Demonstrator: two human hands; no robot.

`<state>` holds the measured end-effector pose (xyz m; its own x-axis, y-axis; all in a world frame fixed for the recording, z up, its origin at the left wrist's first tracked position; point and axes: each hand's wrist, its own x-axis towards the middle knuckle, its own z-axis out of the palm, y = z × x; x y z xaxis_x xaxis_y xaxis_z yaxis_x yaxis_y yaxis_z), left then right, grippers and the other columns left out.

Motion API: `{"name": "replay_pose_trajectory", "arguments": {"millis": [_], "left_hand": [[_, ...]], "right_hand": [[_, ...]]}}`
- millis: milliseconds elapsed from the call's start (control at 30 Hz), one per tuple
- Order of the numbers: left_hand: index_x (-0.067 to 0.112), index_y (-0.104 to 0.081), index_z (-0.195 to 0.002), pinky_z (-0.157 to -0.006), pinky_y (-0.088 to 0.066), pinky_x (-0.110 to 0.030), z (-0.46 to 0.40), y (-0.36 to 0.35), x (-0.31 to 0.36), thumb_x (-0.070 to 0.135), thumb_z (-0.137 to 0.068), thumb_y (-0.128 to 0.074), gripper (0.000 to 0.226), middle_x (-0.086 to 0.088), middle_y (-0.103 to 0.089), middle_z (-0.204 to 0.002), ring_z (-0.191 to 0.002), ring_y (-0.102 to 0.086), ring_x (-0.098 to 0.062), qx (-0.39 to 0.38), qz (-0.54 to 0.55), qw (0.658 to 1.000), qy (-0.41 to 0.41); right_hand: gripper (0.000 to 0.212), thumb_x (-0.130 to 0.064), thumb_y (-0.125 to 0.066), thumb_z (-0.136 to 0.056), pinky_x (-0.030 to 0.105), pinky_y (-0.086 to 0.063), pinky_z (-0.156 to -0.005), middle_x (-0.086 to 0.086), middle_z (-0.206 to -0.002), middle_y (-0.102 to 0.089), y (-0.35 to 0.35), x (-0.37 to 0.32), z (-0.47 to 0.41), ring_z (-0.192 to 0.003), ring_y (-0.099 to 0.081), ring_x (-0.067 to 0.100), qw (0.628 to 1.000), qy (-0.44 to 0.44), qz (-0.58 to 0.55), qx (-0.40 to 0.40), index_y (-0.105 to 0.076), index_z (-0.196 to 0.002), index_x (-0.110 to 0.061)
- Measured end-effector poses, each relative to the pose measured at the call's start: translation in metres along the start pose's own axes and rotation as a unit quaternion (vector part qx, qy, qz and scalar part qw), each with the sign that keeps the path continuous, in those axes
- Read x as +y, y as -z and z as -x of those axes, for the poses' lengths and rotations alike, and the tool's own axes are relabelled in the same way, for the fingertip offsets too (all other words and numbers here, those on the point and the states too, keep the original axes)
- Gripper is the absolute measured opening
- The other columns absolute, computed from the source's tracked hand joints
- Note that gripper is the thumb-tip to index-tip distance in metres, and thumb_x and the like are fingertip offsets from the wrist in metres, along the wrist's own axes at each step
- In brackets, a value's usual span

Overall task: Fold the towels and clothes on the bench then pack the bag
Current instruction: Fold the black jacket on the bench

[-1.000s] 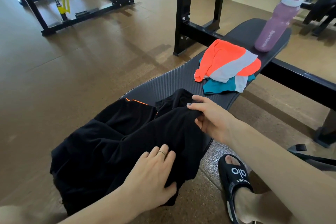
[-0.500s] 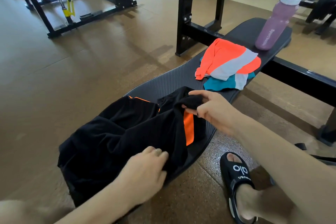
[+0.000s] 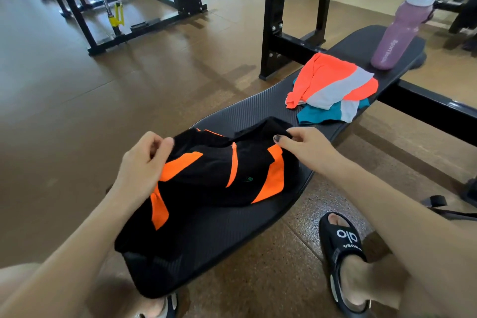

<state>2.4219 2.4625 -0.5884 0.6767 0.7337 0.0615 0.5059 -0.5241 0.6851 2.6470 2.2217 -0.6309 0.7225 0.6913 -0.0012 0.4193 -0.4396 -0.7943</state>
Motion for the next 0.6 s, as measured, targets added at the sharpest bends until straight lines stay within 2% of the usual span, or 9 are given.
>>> {"name": "replay_pose_trajectory", "arguments": {"millis": [67,133,167,233,300,400,467,533,600], "left_hand": [[0.024,-0.055,-0.091,-0.068,-0.043,-0.025,0.005,0.003,0.002,0.05,-0.088,-0.07,0.03,0.011,-0.061,-0.081,-0.077,-0.057,-0.008,-0.038,-0.021,0.999,-0.011],[0.03,-0.055,-0.097,-0.068,-0.046,-0.024,0.009,0.008,-0.003,0.047,-0.078,-0.081,0.036,0.016,-0.06,-0.088,-0.083,-0.059,-0.003,-0.095,-0.093,0.991,-0.023],[0.033,-0.055,-0.096,-0.068,-0.047,-0.026,0.009,0.01,-0.008,0.041,-0.077,-0.083,0.035,0.014,-0.061,-0.089,-0.083,-0.061,-0.006,-0.117,-0.127,0.984,-0.033],[0.038,-0.056,-0.088,-0.065,-0.047,-0.026,0.009,0.017,-0.02,0.023,-0.079,-0.078,0.029,0.008,-0.064,-0.086,-0.083,-0.063,-0.012,-0.129,-0.153,0.978,-0.051],[0.036,-0.056,-0.084,-0.065,-0.044,-0.027,0.011,0.025,-0.027,0.011,-0.082,-0.07,0.029,0.004,-0.064,-0.083,-0.08,-0.062,-0.014,-0.092,-0.139,0.983,-0.077],[0.024,-0.058,-0.091,-0.069,-0.041,-0.025,0.014,0.039,-0.029,0.004,-0.085,-0.063,0.021,0.003,-0.064,-0.082,-0.081,-0.057,-0.018,-0.006,-0.082,0.992,-0.097],[0.023,-0.06,-0.093,-0.074,-0.042,-0.021,0.011,0.046,-0.029,0.004,-0.087,-0.057,0.02,0.006,-0.065,-0.085,-0.084,-0.056,-0.016,0.023,-0.027,0.997,-0.074],[0.023,-0.064,-0.091,-0.08,-0.047,-0.03,0.016,0.058,-0.025,0.004,-0.087,-0.051,0.023,0.004,-0.068,-0.087,-0.088,-0.061,-0.018,0.05,0.038,0.997,-0.051],[0.021,-0.069,-0.085,-0.079,-0.051,-0.029,0.023,0.066,-0.02,0.003,-0.086,-0.045,0.03,0.006,-0.073,-0.081,-0.083,-0.066,-0.01,0.068,0.137,0.988,-0.005]], "right_hand": [[0.043,-0.037,-0.062,-0.097,0.033,-0.031,-0.066,-0.004,-0.068,-0.044,0.001,-0.003,-0.001,-0.067,-0.044,0.01,0.999,0.039,-0.007,0.026,-0.045,-0.061,-0.018],[0.027,-0.033,-0.062,-0.098,0.028,-0.037,-0.075,-0.01,-0.085,-0.057,0.004,-0.008,0.001,-0.083,-0.053,0.004,0.997,0.027,-0.048,0.048,-0.058,-0.072,-0.03],[0.024,-0.033,-0.06,-0.099,0.028,-0.038,-0.075,-0.014,-0.083,-0.057,0.004,-0.01,0.004,-0.08,-0.053,0.003,0.996,0.018,-0.078,0.045,-0.059,-0.075,-0.03],[0.033,-0.033,-0.055,-0.102,0.031,-0.034,-0.067,-0.016,-0.065,-0.047,0.0,-0.015,0.014,-0.065,-0.045,0.004,0.994,0.016,-0.107,0.033,-0.05,-0.07,-0.028],[0.036,-0.034,-0.052,-0.103,0.032,-0.031,-0.063,-0.014,-0.061,-0.041,-0.006,-0.021,0.027,-0.061,-0.041,0.004,0.995,0.023,-0.094,0.028,-0.045,-0.069,-0.024],[0.035,-0.039,-0.051,-0.103,0.034,-0.035,-0.064,-0.014,-0.063,-0.044,-0.019,-0.037,0.052,-0.062,-0.045,0.003,0.997,0.03,-0.074,0.019,-0.046,-0.075,-0.02],[0.033,-0.042,-0.05,-0.103,0.035,-0.038,-0.068,-0.014,-0.067,-0.049,-0.032,-0.05,0.066,-0.067,-0.05,0.003,0.996,0.026,-0.087,-0.012,-0.05,-0.078,-0.02],[0.038,-0.054,-0.05,-0.1,0.036,-0.042,-0.076,-0.017,-0.075,-0.052,-0.051,-0.075,0.09,-0.078,-0.051,0.003,0.991,0.007,-0.12,-0.065,-0.051,-0.084,-0.02],[0.047,-0.059,-0.057,-0.093,0.04,-0.048,-0.085,-0.01,-0.087,-0.063,-0.067,-0.104,0.114,-0.091,-0.057,0.006,0.972,-0.008,-0.204,-0.12,-0.056,-0.096,-0.012]]}}
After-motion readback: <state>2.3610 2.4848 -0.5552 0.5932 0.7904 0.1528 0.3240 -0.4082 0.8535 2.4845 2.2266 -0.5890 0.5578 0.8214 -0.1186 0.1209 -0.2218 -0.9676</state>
